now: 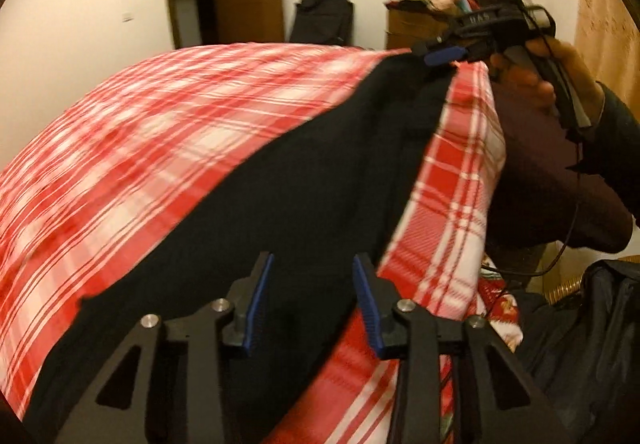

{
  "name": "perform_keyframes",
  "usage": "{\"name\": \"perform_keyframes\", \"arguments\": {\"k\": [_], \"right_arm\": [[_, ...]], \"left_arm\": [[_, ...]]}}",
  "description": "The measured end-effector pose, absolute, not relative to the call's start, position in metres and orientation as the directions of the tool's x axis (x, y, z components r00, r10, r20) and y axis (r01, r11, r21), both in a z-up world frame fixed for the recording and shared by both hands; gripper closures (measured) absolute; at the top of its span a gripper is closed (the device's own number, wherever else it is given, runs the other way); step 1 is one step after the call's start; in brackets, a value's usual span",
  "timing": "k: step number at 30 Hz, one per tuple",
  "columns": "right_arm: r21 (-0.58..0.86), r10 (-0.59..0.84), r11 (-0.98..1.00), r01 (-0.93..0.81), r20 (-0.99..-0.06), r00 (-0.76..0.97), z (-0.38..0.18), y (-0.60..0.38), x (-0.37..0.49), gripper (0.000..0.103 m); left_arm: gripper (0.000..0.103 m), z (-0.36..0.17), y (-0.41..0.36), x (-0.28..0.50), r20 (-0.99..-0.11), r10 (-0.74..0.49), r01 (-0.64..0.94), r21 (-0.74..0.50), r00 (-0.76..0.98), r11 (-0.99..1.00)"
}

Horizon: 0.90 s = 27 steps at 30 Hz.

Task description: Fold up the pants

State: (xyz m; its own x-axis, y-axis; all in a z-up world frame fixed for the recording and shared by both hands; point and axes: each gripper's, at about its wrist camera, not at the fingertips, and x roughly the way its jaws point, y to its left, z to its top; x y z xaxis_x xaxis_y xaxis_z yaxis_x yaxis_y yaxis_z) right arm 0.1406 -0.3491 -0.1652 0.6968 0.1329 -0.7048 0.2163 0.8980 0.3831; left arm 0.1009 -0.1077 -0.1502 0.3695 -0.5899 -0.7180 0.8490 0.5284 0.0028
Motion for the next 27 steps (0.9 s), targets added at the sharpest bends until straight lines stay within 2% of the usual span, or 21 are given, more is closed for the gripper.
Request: {"name": "perform_keyframes", "arguments": {"k": [9,15,17,18,19,22,27], "right_arm": [[0.431,0.114,0.86,0.273,-0.683,0.721,-0.19,-0.38,0.114,0.053],[0.458,0.085,0.837,0.298,-0.647,0.757,-0.189,-0.403,0.101,0.053],[0.468,0.067,0.825,0.318,-0.639,0.766,-0.187,-0.414,0.098,0.053],[0.472,0.06,0.82,0.324,-0.634,0.771,-0.186,-0.418,0.096,0.053],[0.477,0.05,0.813,0.335,-0.629,0.776,-0.184,-0.423,0.095,0.053],[0.508,0.02,0.777,0.372,-0.61,0.792,-0.18,-0.442,0.093,0.053],[0.583,0.043,0.717,0.381,-0.583,0.811,-0.173,-0.469,0.108,0.053]], "left_arm": [[0.065,-0.172,-0.155,0.092,-0.776,-0.527,0.871,0.056,0.346,0.489],[0.071,-0.181,-0.168,0.099,-0.792,-0.492,0.864,0.085,0.361,0.497],[0.077,-0.18,-0.168,0.1,-0.792,-0.49,0.86,0.085,0.365,0.504],[0.087,-0.179,-0.168,0.1,-0.791,-0.487,0.857,0.088,0.37,0.508],[0.092,-0.178,-0.167,0.101,-0.792,-0.485,0.856,0.087,0.37,0.51],[0.097,-0.174,-0.162,0.102,-0.789,-0.498,0.851,0.06,0.36,0.521],[0.098,-0.167,-0.156,0.104,-0.771,-0.531,0.843,0.014,0.351,0.537]]}}
